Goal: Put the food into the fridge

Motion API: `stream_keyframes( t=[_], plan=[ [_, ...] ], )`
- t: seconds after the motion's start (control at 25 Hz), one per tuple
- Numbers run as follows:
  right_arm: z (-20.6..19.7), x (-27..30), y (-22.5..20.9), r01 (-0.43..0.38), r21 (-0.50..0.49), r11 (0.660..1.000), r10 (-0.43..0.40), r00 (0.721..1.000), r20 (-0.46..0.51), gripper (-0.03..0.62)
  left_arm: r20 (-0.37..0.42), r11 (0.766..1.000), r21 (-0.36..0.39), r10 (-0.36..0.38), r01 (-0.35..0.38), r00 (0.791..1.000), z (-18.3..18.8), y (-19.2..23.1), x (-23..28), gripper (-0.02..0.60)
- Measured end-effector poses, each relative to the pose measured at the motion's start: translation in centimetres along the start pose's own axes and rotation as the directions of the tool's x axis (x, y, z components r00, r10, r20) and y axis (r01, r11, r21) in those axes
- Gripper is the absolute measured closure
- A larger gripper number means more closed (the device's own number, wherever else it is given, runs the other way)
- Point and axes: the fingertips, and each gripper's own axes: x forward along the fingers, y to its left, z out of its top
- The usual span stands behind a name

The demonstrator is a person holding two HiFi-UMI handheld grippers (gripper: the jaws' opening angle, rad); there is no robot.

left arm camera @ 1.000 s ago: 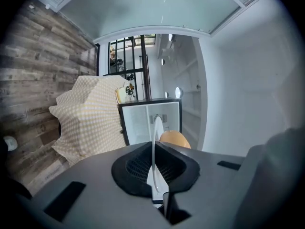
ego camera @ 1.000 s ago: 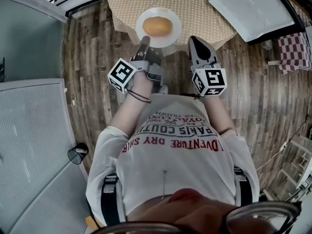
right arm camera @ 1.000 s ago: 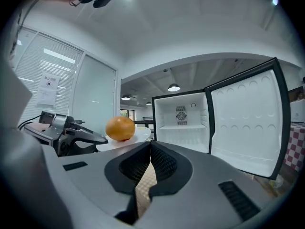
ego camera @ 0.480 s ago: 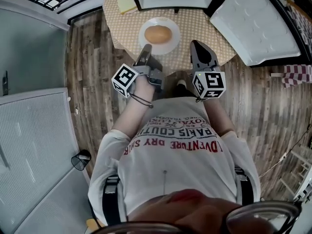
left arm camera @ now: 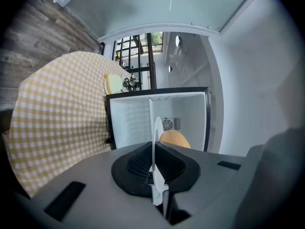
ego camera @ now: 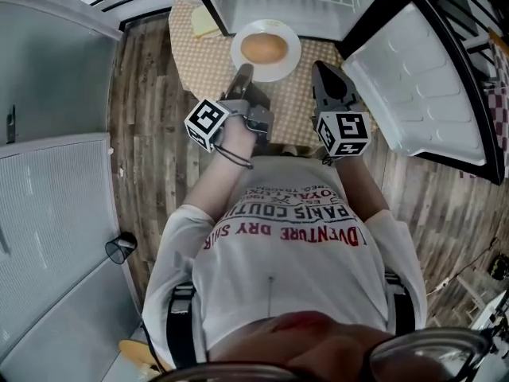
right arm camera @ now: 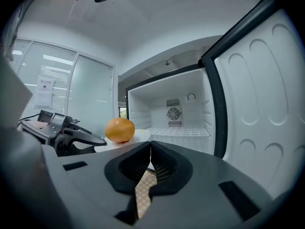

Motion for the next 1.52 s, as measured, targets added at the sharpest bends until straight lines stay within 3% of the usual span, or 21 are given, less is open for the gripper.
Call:
stream_keyframes(
  t=[0.32, 1.0, 1.52],
  plan=[
    [-0.8, 3.6, -1.4, 0.006, 0.018, 1.0, -0.005, 0.999, -0.036, 0.569, 0.009, 1.0, -0.011, 0.006, -0.006, 1.0, 1.3, 0.5, 4.5, 0.549],
    [-1.1, 10.5, -2.9, 0.12, 0.044, 0.992, -0.118, 0.992, -0.051, 0.569, -0.052, 1.0, -0.017, -0.002, 0.001, 0.999, 4.4, 1.1, 14.3, 0.549],
    [-1.0, 12.2, -3.7, 0.096, 0.062, 0.993, -0.092, 0.994, -0.066, 0.569, -0.008, 1.0, 0.017, 0.023, -0.023, 1.0, 5.0, 0.0, 18.6, 0.549]
  ],
)
